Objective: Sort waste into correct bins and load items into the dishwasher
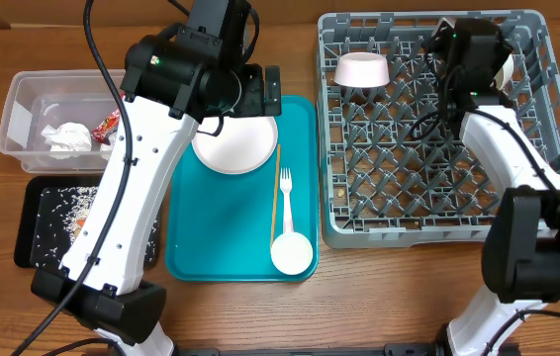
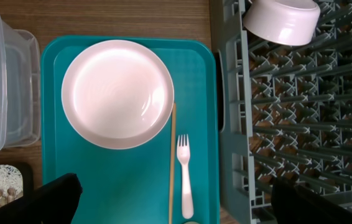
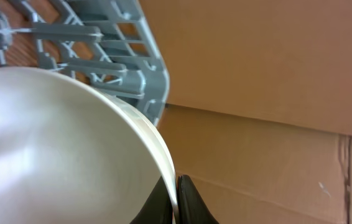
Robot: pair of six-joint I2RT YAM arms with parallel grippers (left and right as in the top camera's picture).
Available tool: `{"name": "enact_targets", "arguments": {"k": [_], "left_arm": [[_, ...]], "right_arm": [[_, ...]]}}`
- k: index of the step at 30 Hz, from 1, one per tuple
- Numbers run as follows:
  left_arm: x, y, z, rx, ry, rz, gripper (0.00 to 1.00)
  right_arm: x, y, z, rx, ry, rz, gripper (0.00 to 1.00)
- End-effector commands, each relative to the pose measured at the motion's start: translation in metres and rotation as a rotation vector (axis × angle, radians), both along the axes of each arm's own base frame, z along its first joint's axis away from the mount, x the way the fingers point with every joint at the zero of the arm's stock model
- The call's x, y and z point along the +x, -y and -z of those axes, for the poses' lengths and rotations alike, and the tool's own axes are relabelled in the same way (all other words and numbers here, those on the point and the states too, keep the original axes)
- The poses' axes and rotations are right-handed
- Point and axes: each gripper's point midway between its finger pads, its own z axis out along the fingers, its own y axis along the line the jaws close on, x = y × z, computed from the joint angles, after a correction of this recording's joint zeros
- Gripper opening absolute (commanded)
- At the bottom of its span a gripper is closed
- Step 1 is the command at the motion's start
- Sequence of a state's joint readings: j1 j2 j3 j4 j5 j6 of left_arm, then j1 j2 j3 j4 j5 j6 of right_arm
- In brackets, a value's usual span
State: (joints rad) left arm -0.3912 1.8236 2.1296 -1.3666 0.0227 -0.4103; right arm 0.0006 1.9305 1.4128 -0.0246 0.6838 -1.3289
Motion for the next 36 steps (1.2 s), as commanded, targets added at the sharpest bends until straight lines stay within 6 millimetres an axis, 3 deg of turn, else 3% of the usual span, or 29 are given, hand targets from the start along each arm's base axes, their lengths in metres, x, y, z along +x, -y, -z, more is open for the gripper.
{"name": "enact_targets", "arguments": {"k": [1, 13, 20, 36], "left_arm": [[-0.001, 0.000, -0.005, 0.006, 0.017, 0.015, 1.00], [-0.001, 0.000, -0.005, 0.006, 0.017, 0.016, 1.00], [-0.001, 0.000, -0.005, 0.006, 0.017, 0.016, 1.00], [-0.001, 0.000, -0.005, 0.006, 0.017, 0.016, 1.00]], "right_arm": [[0.009, -0.001, 0.014, -0.009, -0.009, -0.010, 0.04], [0.012, -0.002, 0.019, -0.016, 0.003, 0.009, 0.04], [0.016, -0.001, 0.009, -0.025, 0.053, 0.015, 0.04], [0.014, -0.002, 0.020, -0.034, 0.001, 0.005, 0.04]]}}
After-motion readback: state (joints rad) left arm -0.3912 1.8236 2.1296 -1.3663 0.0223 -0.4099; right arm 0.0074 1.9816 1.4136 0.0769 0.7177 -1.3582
